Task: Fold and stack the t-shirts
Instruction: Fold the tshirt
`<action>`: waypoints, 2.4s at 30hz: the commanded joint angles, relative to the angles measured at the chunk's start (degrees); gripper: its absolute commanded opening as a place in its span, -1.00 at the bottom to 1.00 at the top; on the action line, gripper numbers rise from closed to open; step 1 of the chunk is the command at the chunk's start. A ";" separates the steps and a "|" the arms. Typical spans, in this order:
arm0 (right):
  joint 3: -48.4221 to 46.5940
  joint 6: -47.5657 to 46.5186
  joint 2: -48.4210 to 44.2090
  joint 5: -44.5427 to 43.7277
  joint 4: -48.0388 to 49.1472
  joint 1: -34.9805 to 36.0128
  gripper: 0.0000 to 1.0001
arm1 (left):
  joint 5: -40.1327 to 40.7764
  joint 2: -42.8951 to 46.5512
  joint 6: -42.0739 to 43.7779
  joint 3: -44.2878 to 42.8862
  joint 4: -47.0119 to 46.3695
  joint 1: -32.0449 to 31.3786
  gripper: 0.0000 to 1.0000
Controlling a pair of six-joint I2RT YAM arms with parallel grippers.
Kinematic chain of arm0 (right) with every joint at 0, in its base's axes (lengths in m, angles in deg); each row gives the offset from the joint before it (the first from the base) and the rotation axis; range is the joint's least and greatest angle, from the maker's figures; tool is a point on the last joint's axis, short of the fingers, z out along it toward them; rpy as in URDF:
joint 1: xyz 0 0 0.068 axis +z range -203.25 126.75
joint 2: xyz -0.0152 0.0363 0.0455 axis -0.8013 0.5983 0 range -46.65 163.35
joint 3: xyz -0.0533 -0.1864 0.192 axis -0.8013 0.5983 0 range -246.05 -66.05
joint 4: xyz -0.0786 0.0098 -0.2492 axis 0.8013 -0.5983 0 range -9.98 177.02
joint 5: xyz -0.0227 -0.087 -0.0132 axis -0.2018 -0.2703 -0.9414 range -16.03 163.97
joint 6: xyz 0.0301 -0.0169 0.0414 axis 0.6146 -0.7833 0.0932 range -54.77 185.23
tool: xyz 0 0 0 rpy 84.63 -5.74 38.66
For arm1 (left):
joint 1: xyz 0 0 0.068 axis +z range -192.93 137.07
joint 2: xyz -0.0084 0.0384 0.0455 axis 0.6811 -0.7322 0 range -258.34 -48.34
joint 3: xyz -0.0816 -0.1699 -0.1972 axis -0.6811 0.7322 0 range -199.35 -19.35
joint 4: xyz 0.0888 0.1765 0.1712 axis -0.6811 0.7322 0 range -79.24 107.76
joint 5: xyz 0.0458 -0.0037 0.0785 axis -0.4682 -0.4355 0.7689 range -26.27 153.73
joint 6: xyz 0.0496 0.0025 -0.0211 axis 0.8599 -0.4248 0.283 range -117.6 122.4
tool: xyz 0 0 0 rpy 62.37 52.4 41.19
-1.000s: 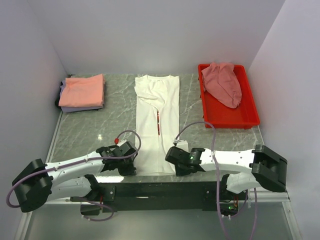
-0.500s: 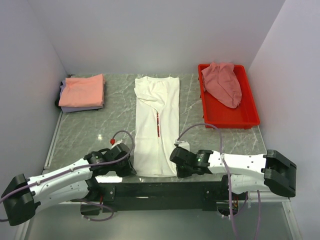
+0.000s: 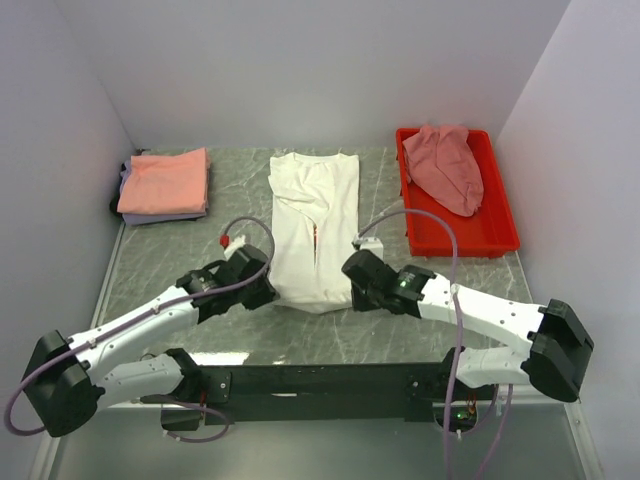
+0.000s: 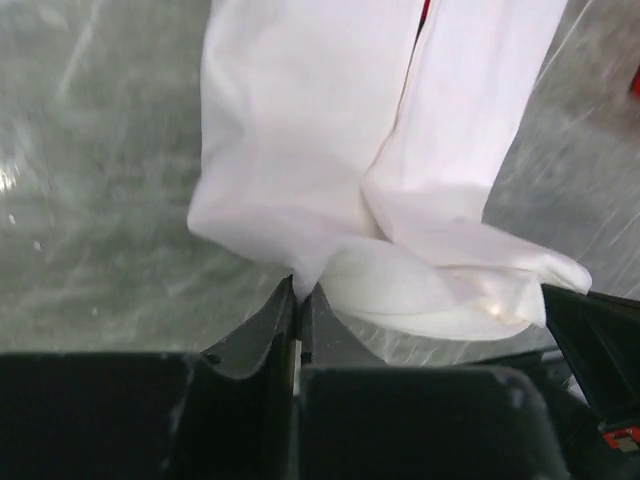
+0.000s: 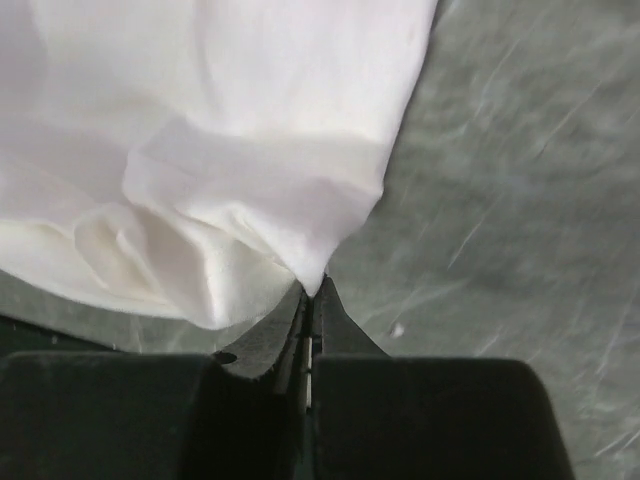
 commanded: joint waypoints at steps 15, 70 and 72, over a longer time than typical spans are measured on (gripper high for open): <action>-22.87 -16.72 14.33 -5.42 5.48 -13.89 -1.00 | -8.79 -14.16 16.23 -12.80 -16.62 20.17 -0.99; -56.28 -21.20 52.13 2.75 3.02 -30.68 -0.68 | -16.62 -57.68 27.04 -49.11 -13.46 29.06 0.03; -57.86 -21.81 51.78 3.36 1.70 -30.68 -0.22 | -16.70 -56.02 27.21 -49.02 -13.38 29.06 0.35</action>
